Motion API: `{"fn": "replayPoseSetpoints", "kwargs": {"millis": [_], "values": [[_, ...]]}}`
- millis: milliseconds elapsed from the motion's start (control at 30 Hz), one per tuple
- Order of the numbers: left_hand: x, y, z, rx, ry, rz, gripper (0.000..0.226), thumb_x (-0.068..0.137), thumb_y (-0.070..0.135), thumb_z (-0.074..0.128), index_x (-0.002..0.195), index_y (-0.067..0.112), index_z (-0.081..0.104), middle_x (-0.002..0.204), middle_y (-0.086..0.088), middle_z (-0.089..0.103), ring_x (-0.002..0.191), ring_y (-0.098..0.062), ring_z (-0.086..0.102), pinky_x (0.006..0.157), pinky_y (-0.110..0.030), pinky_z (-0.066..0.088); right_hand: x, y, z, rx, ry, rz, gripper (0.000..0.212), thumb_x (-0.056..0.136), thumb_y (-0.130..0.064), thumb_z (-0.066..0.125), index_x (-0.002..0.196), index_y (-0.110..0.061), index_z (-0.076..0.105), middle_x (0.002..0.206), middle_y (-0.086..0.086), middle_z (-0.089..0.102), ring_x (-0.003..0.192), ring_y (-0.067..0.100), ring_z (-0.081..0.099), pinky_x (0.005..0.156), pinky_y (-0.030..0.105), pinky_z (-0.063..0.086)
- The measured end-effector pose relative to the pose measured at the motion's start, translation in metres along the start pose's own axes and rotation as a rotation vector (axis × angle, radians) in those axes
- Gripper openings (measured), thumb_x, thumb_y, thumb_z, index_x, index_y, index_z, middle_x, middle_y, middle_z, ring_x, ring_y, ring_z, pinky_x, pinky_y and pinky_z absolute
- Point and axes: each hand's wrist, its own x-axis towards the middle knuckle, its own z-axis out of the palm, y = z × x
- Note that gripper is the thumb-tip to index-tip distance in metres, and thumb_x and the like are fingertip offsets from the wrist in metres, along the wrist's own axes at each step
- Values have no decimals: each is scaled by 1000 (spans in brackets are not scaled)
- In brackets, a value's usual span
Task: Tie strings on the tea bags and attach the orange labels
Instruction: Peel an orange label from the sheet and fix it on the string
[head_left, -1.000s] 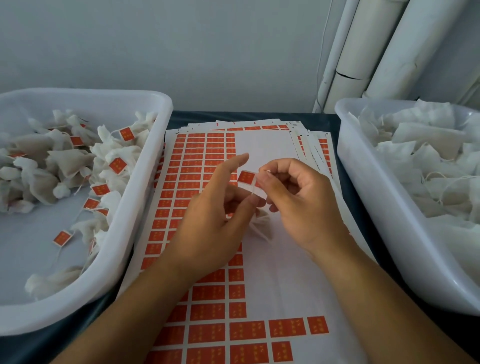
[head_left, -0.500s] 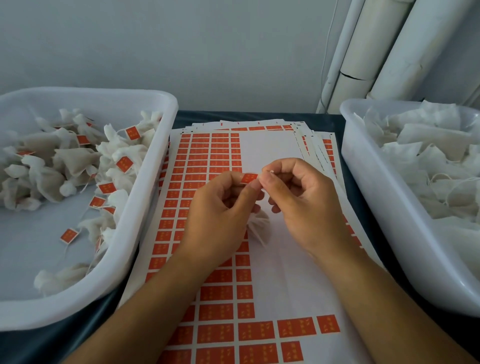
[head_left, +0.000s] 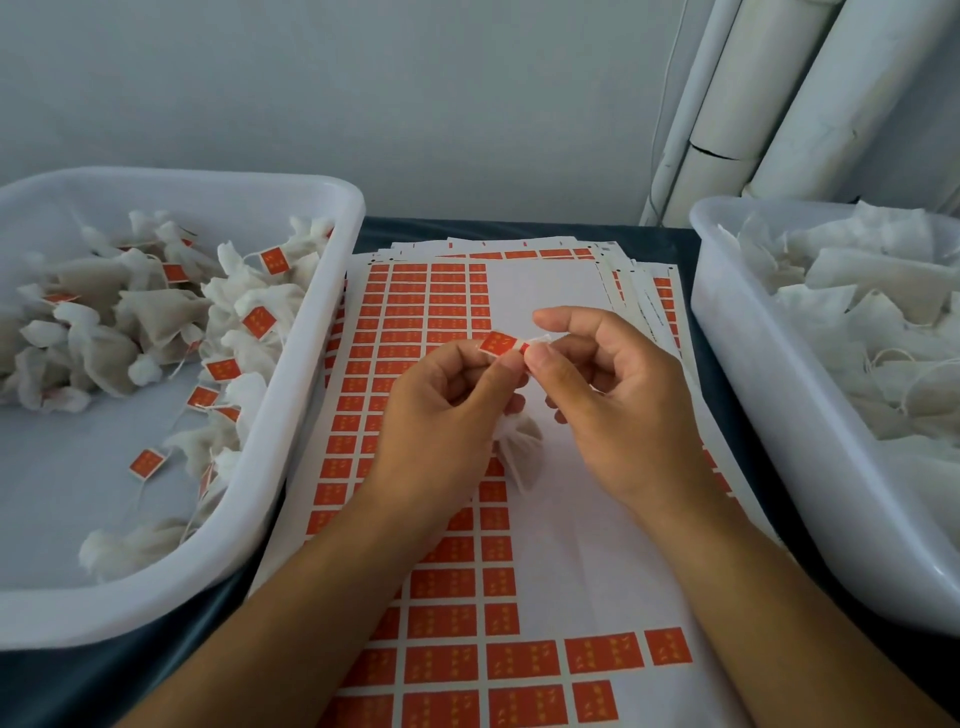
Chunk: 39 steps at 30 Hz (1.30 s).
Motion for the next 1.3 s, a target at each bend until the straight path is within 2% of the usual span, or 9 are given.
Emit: {"fn": "replayPoseSetpoints", "kwargs": {"millis": [167,300,433,533,733,867,1033,1200,1300], "values": [[0,0,0,2,-11,25,22,93,39,62,91,19,69,77,6,73,71,-8,71,63,-11,52,1,2,1,15,-47,20,15,96,-38,66,108,-46,66,93,-24,72,92,0,70,77,23,62],[1,0,-1,148,-37,134,21,94,41,60,94,21,68,77,11,70,74,-7,70,63,-12,53,1,2,1,19,-80,54,9,97,-39,64,96,-48,66,95,-27,71,93,-1,68,74,19,61],[1,-2,-1,249,-45,161,16,95,41,58,93,26,64,76,17,68,73,-4,68,57,-9,48,1,3,2,27,-91,103,6,98,-41,63,95,-43,67,101,-29,68,98,3,67,83,31,63],[1,-2,-1,266,-43,172,12,97,36,60,93,25,63,75,16,68,70,-5,69,56,-10,48,1,3,2,40,-95,117,7,99,-39,62,95,-39,68,98,-26,70,99,4,67,89,36,61],[0,0,-1,240,-21,204,7,94,31,69,92,27,64,75,11,70,69,-14,70,56,-18,55,2,1,-2,80,-93,104,9,100,-30,63,97,-27,72,91,-15,73,92,7,70,82,30,63],[0,2,-2,207,-70,168,18,92,28,71,108,27,63,76,14,71,64,-8,69,52,-11,48,4,2,-7,76,-85,127,10,99,-30,65,92,-29,72,87,-15,73,89,7,70,77,26,63],[-1,3,-2,224,-95,161,26,92,26,72,108,36,54,74,17,70,63,-6,68,51,-10,48,6,2,-10,80,-76,140,10,99,-32,64,92,-30,70,87,-18,73,88,4,71,70,17,59],[-1,3,-1,199,-64,184,25,90,28,72,108,35,55,74,17,71,64,-6,69,52,-10,48,4,2,-7,46,-86,128,11,99,-35,64,100,-28,72,87,-14,75,87,5,72,74,20,61],[-1,2,-1,194,-49,175,23,90,30,73,108,32,59,76,16,73,65,-6,70,52,-10,49,3,2,-7,62,-76,121,7,98,-34,66,98,-30,72,88,-16,75,88,5,72,76,21,62]]}}
